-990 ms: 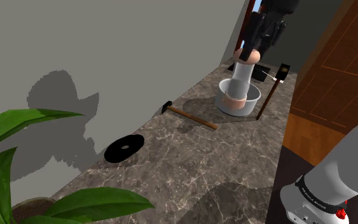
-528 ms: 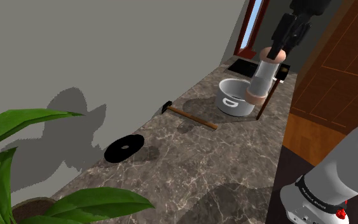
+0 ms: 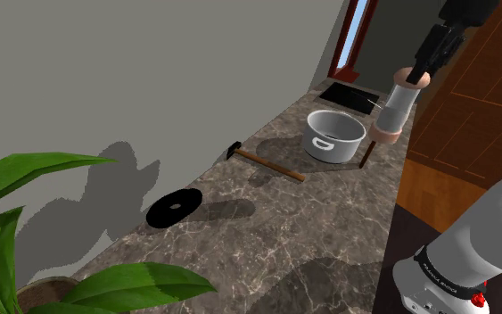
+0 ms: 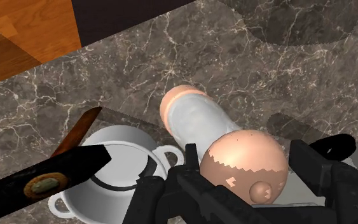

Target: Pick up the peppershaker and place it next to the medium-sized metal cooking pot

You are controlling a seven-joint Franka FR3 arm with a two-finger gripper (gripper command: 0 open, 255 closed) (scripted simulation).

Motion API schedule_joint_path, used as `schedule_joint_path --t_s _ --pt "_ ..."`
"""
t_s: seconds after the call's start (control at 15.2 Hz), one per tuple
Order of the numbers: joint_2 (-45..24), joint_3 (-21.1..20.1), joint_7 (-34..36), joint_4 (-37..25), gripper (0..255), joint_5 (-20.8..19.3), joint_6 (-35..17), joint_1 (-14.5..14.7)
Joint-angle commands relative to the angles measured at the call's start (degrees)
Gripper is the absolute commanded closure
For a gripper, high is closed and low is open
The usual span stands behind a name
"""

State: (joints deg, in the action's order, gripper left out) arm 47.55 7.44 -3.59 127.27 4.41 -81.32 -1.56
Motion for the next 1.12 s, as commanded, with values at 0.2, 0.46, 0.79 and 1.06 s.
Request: schedule_joint_path --t_s 0.2,0.46,0.79,1.06 --pt "1.7 0.26 -0.63 4.67 255 -0.37 -2.91 -0.31" --pt "2.87 0.34 -0.97 8.47 255 -0.55 -5.52 -0.53" --pt "4.12 0.49 -1.42 13.05 255 -0.77 -8.81 -0.79" --pt "4.94 0.63 -1.79 16.58 255 -0.95 -11.48 -0.99"
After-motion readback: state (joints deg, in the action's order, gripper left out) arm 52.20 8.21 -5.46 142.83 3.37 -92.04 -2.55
